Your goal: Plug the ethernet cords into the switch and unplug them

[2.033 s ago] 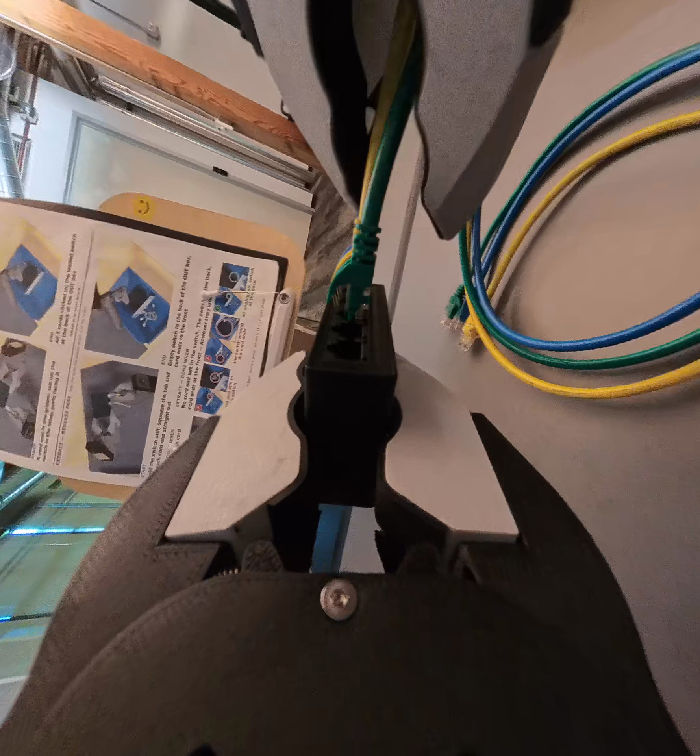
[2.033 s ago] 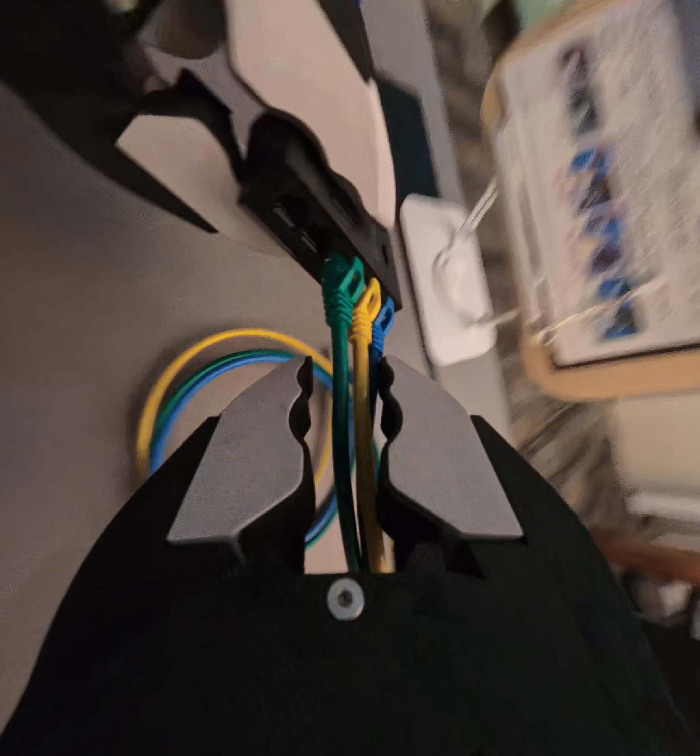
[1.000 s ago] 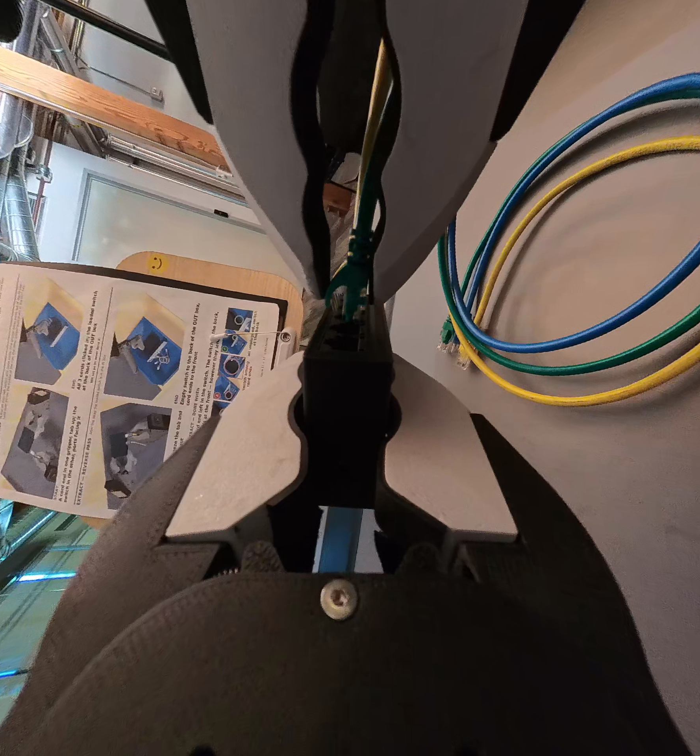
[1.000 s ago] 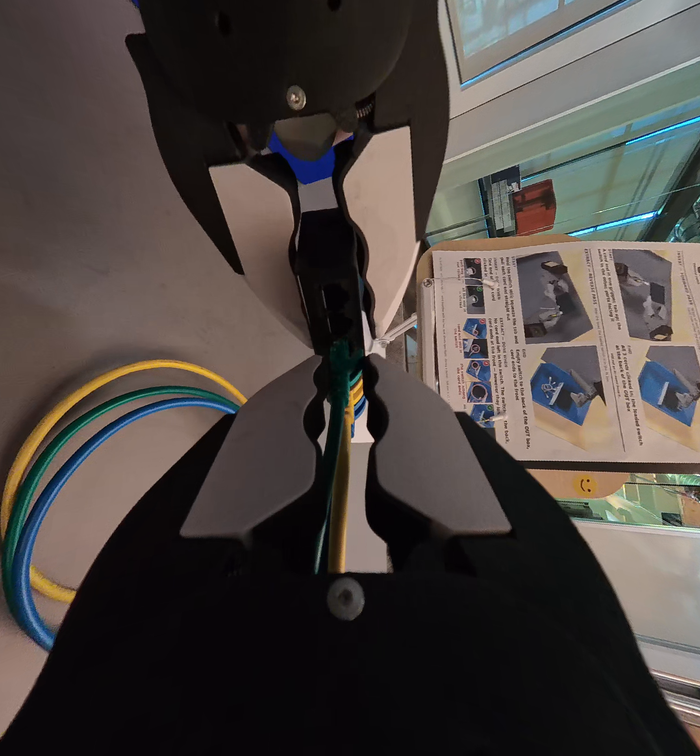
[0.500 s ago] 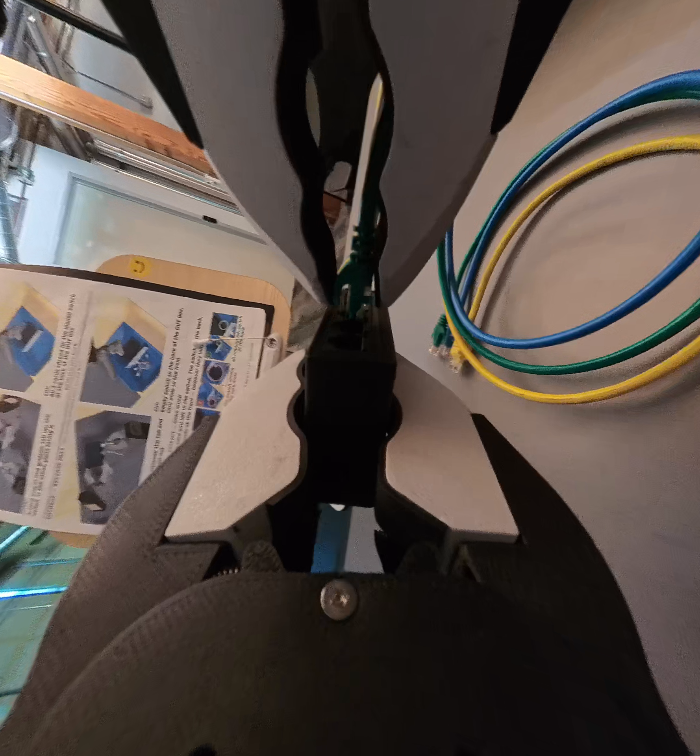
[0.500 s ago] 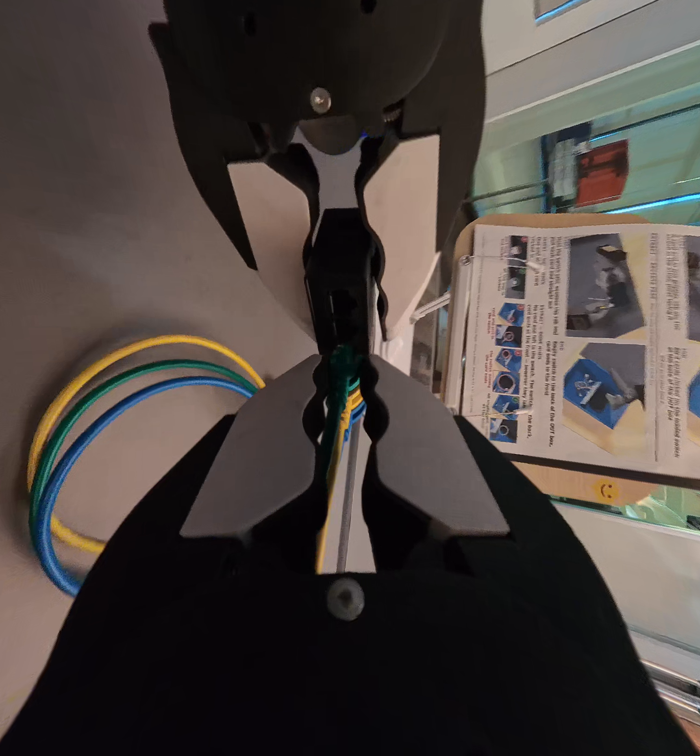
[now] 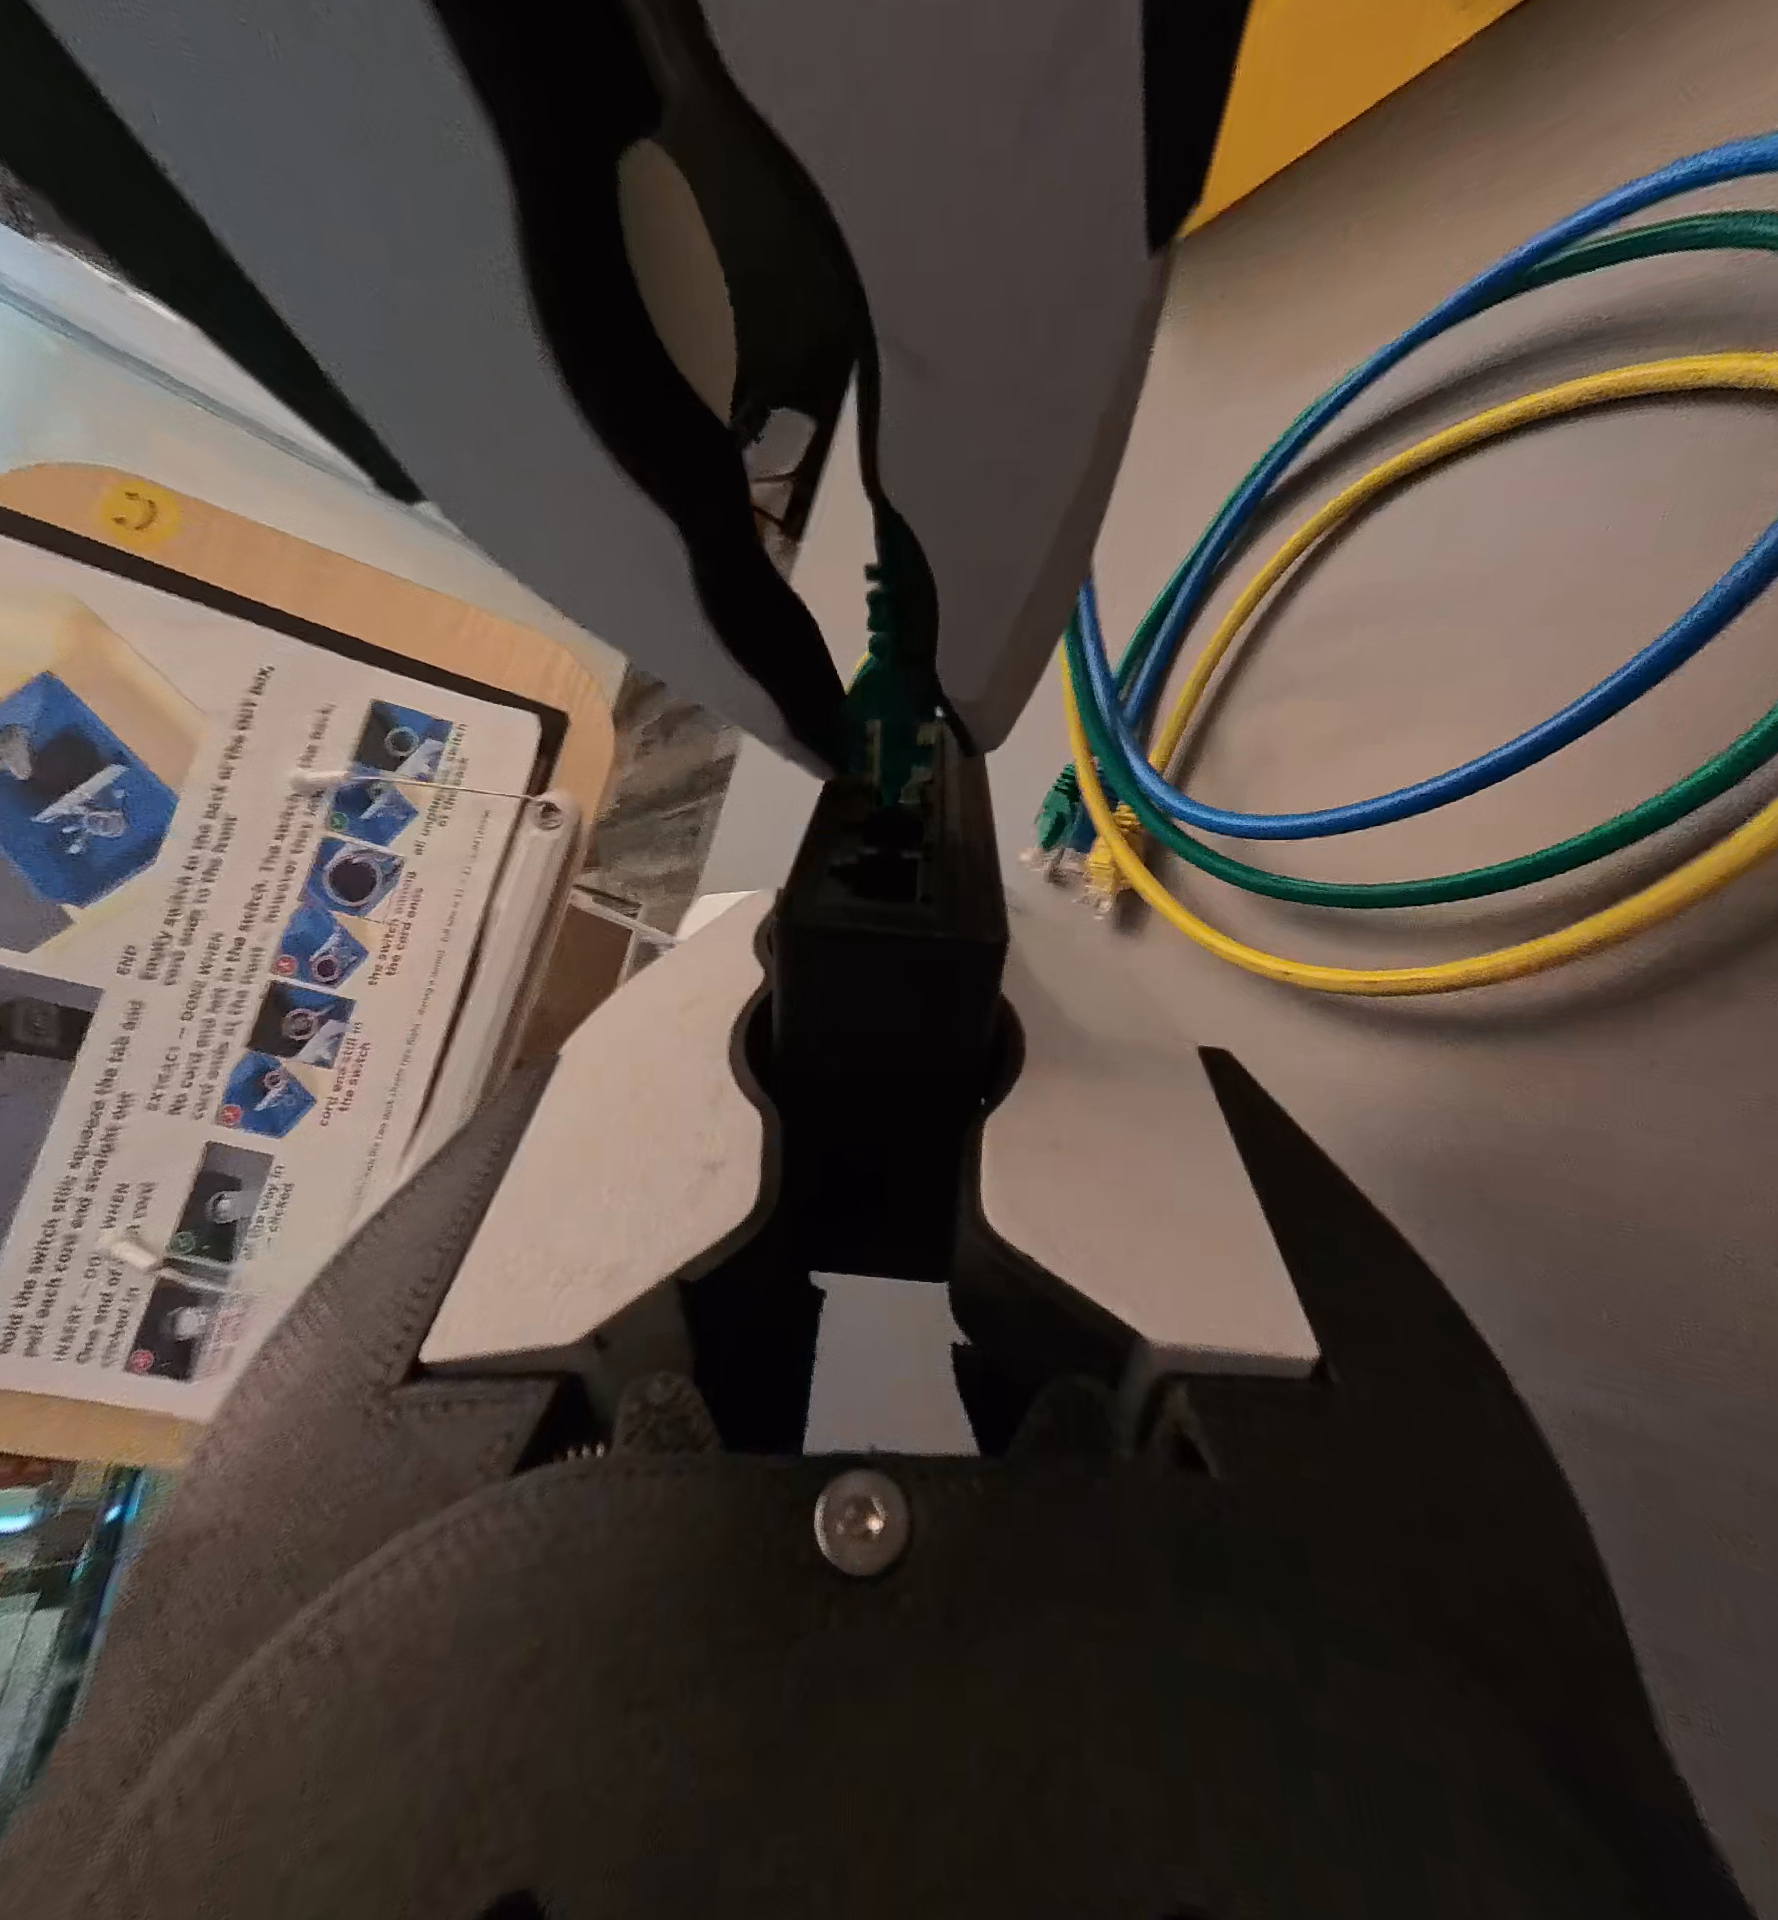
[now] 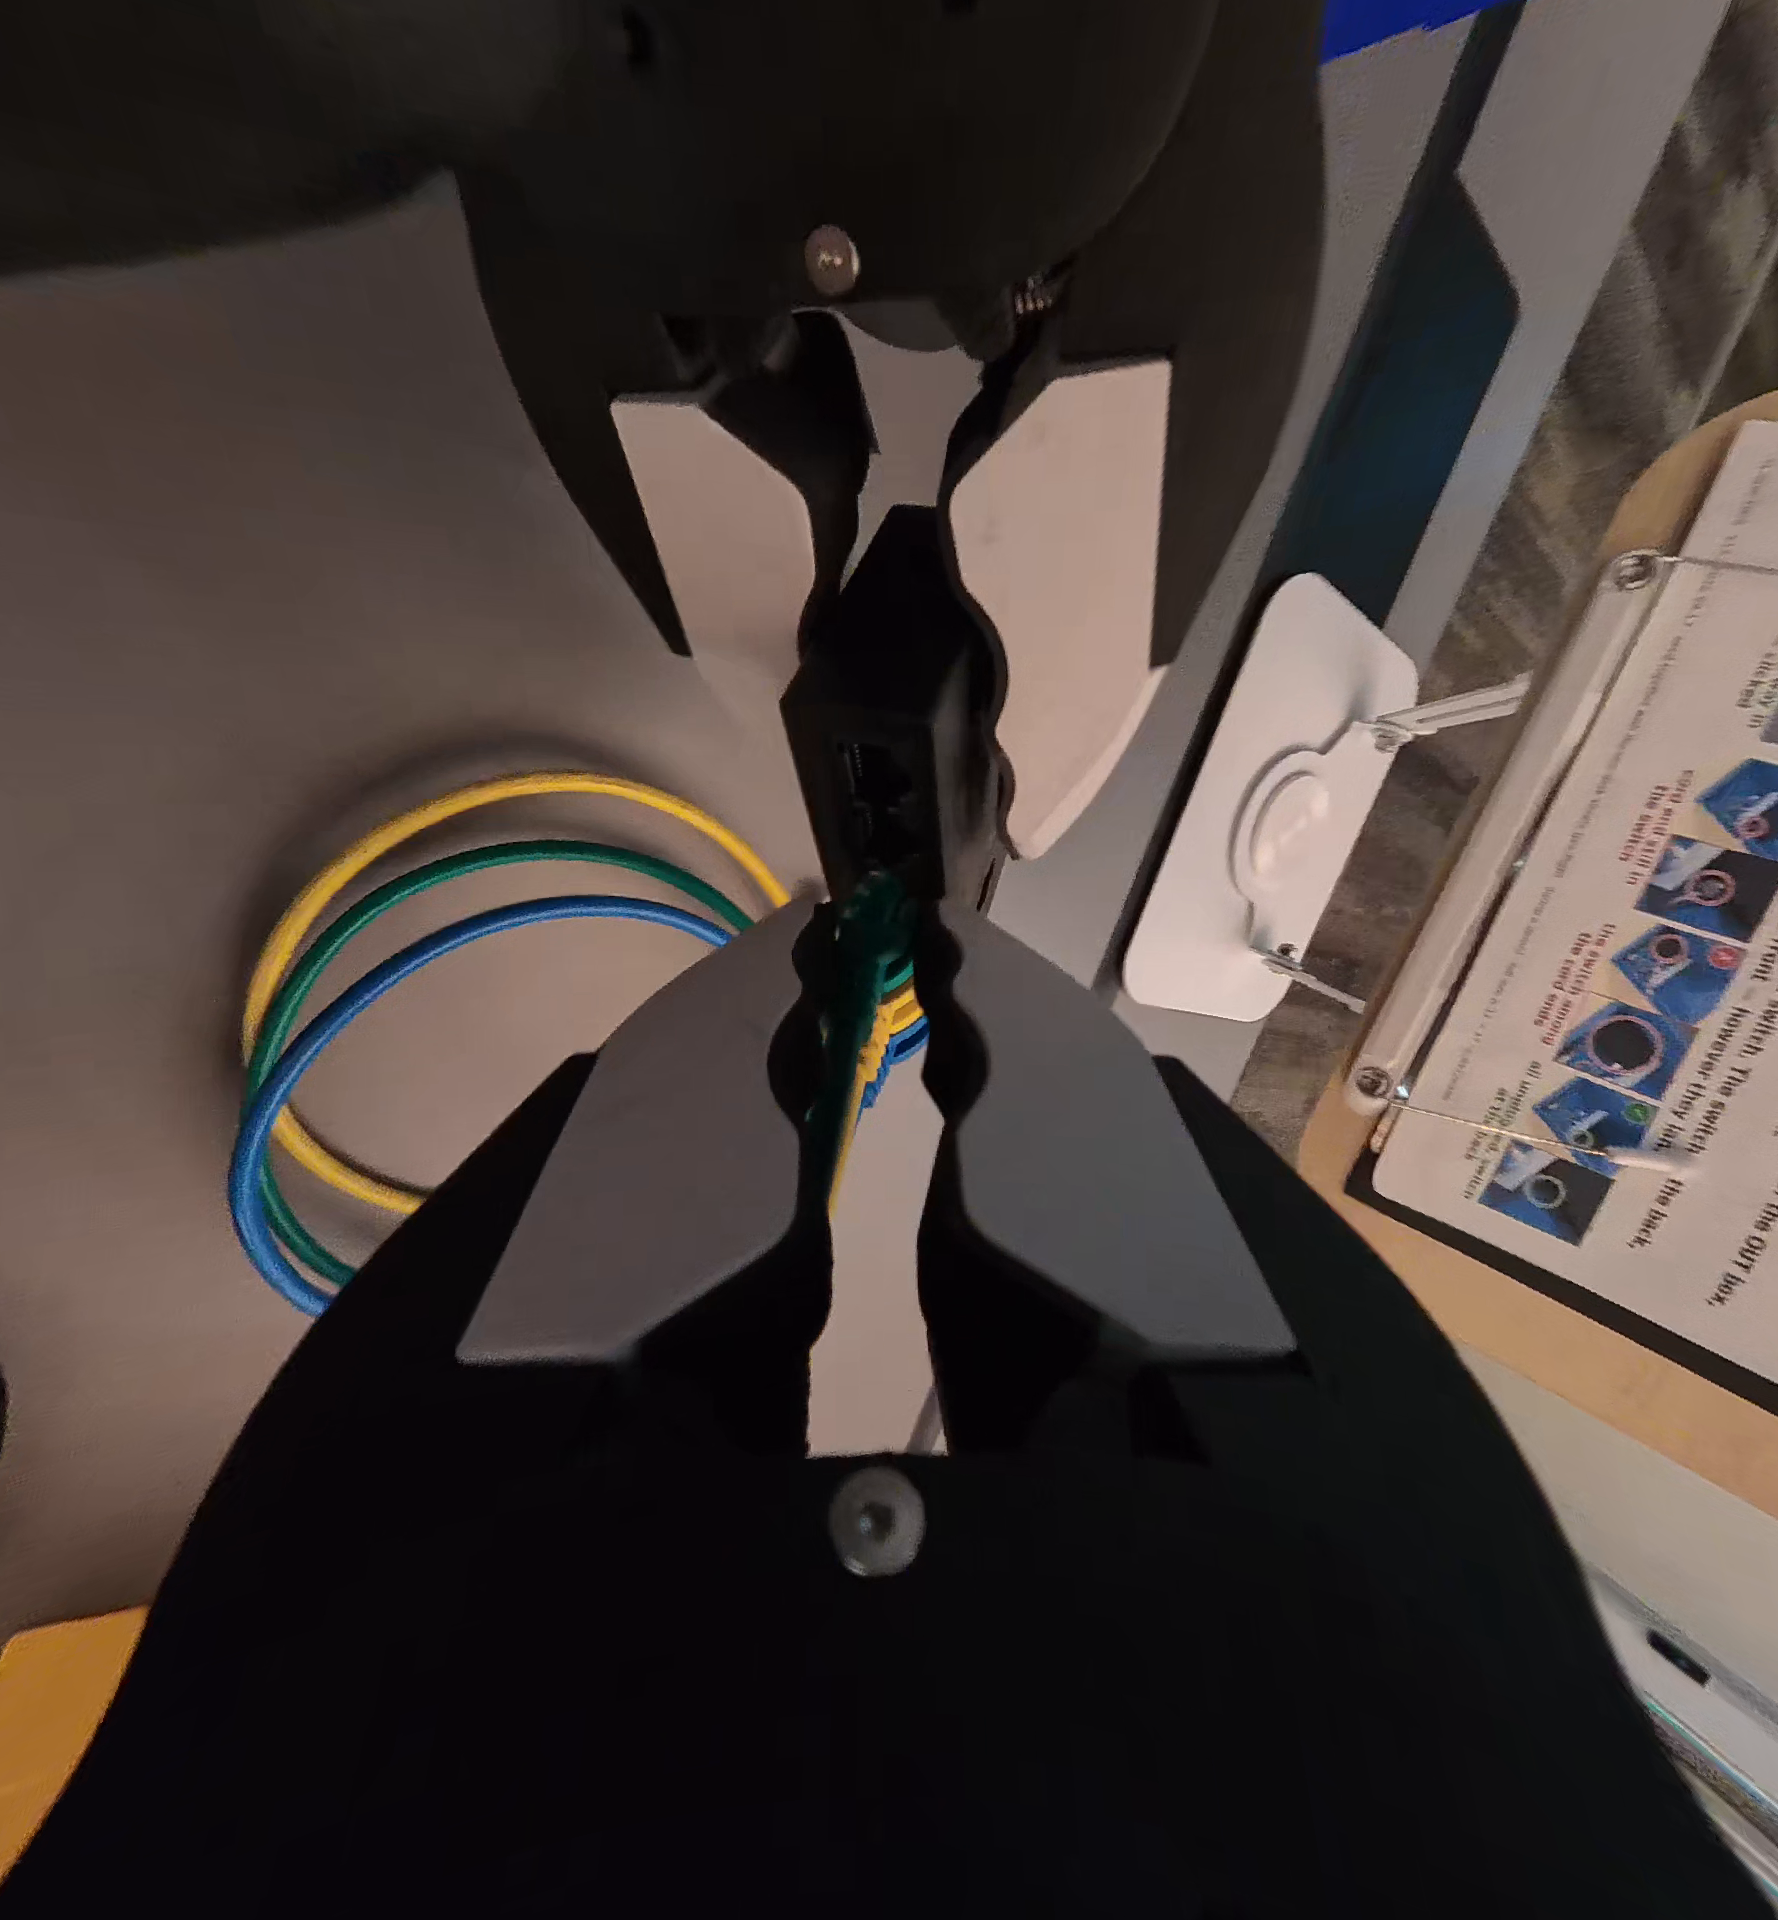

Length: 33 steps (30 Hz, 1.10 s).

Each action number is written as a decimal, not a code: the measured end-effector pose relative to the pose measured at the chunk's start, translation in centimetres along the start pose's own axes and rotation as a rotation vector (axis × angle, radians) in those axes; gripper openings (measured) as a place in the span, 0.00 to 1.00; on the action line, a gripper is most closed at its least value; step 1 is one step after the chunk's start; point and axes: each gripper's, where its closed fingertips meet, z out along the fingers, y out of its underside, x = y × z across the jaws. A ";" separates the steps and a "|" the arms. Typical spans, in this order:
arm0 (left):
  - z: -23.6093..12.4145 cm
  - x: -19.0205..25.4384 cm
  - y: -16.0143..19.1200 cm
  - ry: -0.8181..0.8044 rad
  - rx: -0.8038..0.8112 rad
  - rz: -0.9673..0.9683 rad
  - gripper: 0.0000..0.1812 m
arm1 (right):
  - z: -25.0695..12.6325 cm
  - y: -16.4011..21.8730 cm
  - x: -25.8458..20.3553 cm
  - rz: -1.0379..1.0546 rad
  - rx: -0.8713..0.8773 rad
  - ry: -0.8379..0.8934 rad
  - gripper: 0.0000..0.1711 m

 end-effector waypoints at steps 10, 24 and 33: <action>2.0 4.4 0.1 0.136 0.011 -0.042 0.17 | 1.8 2.1 -3.4 0.063 -0.014 -0.119 0.10; -1.3 -5.6 3.9 -0.187 -0.133 -0.324 0.17 | -3.7 4.3 -8.4 0.283 0.116 0.034 0.09; -5.4 -9.6 2.9 -0.240 -0.062 -0.312 0.17 | -5.9 9.4 -10.3 0.635 0.158 0.288 0.09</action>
